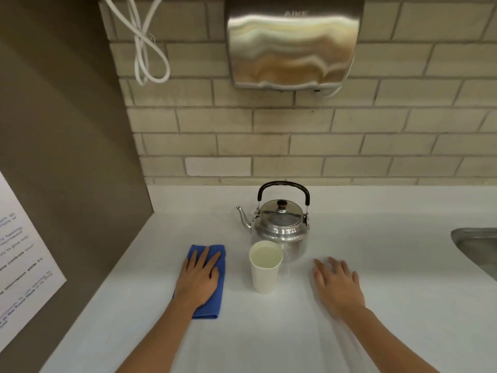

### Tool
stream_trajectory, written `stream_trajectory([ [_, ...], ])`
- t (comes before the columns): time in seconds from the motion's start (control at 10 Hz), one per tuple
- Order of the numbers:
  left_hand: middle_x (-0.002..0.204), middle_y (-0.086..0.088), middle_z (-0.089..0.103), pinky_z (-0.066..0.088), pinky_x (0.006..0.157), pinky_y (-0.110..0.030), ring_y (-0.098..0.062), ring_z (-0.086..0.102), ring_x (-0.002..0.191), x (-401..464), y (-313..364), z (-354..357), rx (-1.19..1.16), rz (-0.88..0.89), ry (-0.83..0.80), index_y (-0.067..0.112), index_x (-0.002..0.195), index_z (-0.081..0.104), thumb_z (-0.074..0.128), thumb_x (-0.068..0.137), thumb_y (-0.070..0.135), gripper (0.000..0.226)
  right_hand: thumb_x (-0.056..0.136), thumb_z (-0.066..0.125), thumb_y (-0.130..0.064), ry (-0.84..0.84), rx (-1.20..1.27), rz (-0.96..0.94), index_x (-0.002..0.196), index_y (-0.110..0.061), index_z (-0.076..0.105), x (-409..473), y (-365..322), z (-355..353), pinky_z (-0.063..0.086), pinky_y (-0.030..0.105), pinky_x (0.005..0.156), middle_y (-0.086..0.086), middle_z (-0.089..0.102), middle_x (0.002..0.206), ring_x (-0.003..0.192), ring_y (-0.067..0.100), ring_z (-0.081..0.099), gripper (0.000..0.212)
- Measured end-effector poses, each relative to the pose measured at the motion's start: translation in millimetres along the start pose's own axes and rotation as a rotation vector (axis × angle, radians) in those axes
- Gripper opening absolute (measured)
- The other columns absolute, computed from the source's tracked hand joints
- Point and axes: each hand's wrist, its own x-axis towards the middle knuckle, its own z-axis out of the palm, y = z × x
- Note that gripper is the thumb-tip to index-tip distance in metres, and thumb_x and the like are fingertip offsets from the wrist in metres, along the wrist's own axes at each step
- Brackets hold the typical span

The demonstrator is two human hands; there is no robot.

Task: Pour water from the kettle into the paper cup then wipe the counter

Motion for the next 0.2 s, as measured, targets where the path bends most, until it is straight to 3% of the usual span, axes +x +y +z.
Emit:
stream_trajectory([
  [0.1,0.159,-0.003,0.003,0.006,0.119,-0.042,-0.026,0.001,0.146,0.2,8.5,-13.6,-0.082,-0.03,0.04,0.025,0.147,0.003,0.02,0.099,0.028,0.052,0.097,0.023,-0.043,0.095,0.022,-0.016,0.144,-0.03,0.018,4.4,-0.8,-22.5,0.011,0.047,0.116,0.004,0.018,0.155,0.143,0.026,0.009,0.049],
  [0.2,0.158,-0.003,0.009,0.007,0.119,-0.043,-0.025,0.003,0.146,2.0,30.3,-41.1,-0.26,-0.065,0.216,0.025,0.147,0.008,0.024,0.098,0.027,0.051,0.096,0.029,-0.043,0.236,0.071,-0.068,0.144,-0.025,0.019,10.3,-13.5,-55.1,0.019,0.047,0.114,0.008,0.023,0.152,0.141,0.027,0.017,0.052],
])
